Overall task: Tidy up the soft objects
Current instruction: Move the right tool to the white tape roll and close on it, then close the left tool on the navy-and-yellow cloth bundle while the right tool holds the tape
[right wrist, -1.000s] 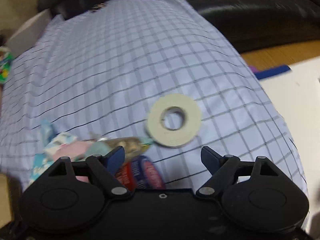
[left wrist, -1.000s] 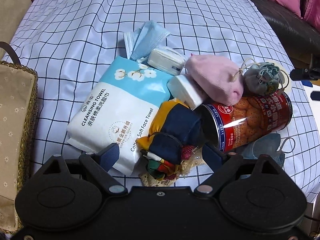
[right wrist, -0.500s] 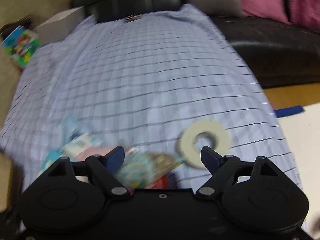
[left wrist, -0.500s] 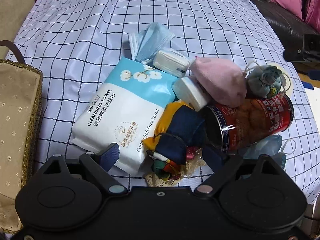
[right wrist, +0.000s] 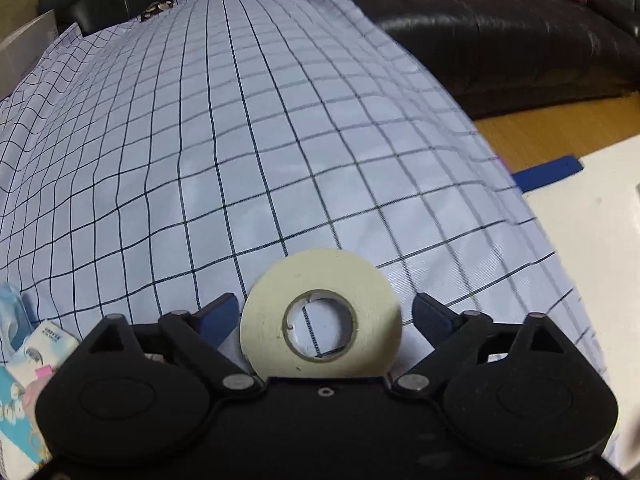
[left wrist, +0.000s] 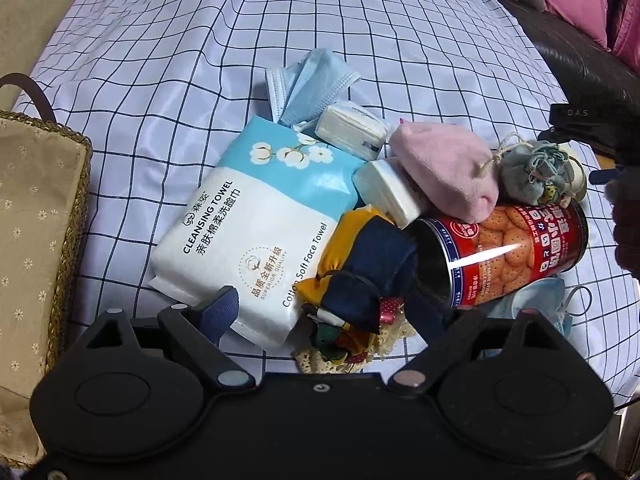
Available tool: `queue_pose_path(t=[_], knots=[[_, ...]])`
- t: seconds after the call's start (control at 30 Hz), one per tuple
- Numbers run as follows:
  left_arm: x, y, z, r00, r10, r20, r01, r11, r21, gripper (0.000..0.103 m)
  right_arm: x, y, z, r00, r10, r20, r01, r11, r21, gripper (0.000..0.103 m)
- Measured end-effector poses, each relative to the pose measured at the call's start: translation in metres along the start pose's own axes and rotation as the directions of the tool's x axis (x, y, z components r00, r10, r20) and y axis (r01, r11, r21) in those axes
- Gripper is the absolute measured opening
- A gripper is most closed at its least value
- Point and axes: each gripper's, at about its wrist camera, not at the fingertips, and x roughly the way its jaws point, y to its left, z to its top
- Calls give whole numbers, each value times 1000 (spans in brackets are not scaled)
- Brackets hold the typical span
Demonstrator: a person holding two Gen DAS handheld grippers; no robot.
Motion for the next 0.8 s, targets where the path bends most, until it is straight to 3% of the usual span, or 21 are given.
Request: queue_pose_path(t=[0.4,0.5,0.8], knots=[[3,-3,0,1000,10,-5,-10,1000,15,87,14,7,-4,999,-30,14,31,997,-72,98],[3,-3,0,1000,14,-6,-13,1000,15,87,11,5,-6,1000,-16,8,17,998,-66,102],[4,-2,0,1000,24,-8,-24,1000,19,87,23,0,-1,1000,-12,-17,11,999,-43,102]])
